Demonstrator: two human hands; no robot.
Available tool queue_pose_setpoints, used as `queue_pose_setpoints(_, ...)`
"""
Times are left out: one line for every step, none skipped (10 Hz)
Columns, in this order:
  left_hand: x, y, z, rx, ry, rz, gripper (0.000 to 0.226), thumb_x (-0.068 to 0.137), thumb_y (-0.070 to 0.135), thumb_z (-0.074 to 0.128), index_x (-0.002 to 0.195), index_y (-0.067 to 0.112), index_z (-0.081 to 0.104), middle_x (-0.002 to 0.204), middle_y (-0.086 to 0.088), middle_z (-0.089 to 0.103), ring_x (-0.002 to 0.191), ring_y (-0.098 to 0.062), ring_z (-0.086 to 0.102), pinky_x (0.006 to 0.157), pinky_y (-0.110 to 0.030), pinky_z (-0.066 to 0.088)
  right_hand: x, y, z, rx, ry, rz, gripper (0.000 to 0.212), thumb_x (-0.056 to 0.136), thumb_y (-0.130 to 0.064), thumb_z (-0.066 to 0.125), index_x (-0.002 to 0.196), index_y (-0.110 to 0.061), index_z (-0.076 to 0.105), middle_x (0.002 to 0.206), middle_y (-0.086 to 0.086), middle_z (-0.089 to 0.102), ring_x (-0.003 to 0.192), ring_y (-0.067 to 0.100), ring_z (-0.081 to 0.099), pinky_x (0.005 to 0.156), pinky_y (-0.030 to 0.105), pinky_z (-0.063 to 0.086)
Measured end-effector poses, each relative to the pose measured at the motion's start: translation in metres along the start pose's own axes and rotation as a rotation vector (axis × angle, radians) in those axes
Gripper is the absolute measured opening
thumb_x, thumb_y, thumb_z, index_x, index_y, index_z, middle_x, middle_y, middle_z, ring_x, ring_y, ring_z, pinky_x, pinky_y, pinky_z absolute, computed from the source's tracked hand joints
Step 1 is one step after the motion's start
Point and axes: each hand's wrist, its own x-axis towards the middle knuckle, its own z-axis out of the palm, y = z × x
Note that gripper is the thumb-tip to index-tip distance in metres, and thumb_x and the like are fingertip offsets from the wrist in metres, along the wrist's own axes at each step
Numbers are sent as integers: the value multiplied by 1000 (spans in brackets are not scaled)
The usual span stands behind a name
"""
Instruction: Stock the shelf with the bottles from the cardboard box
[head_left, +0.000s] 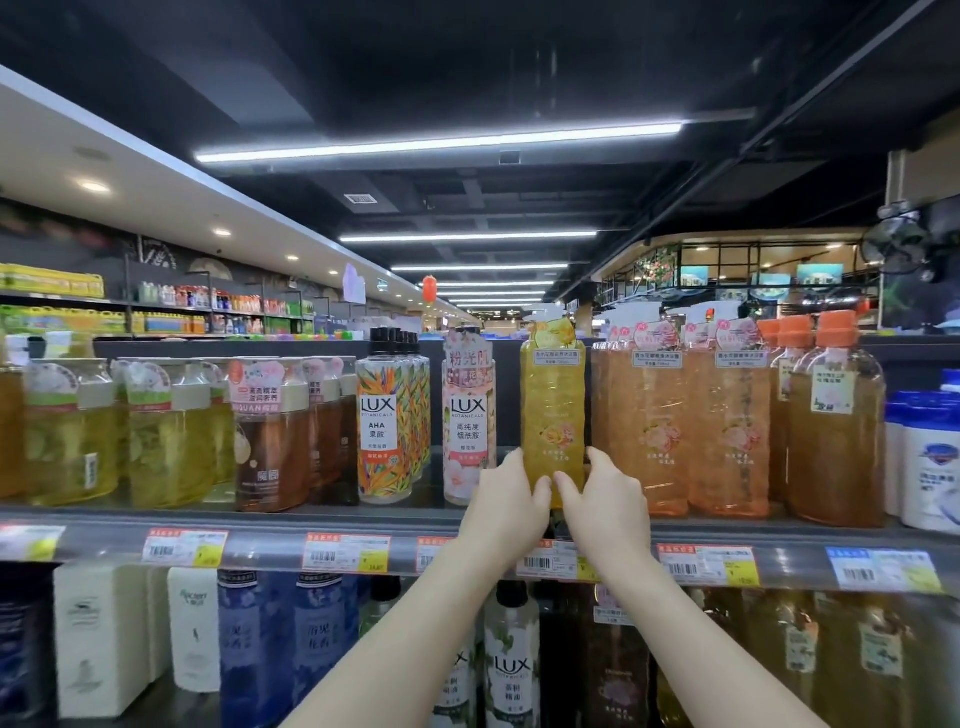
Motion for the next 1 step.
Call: queue_pose_setpoints(-7, 12, -16, 103, 101, 109, 39, 104, 31, 50, 142, 22, 53, 117, 7, 72, 97, -10, 69, 83, -30, 59, 0, -6, -10, 32, -14, 11, 35, 100, -32, 63, 131, -16, 59, 116, 3, 72, 98, 24, 68, 76, 31, 51)
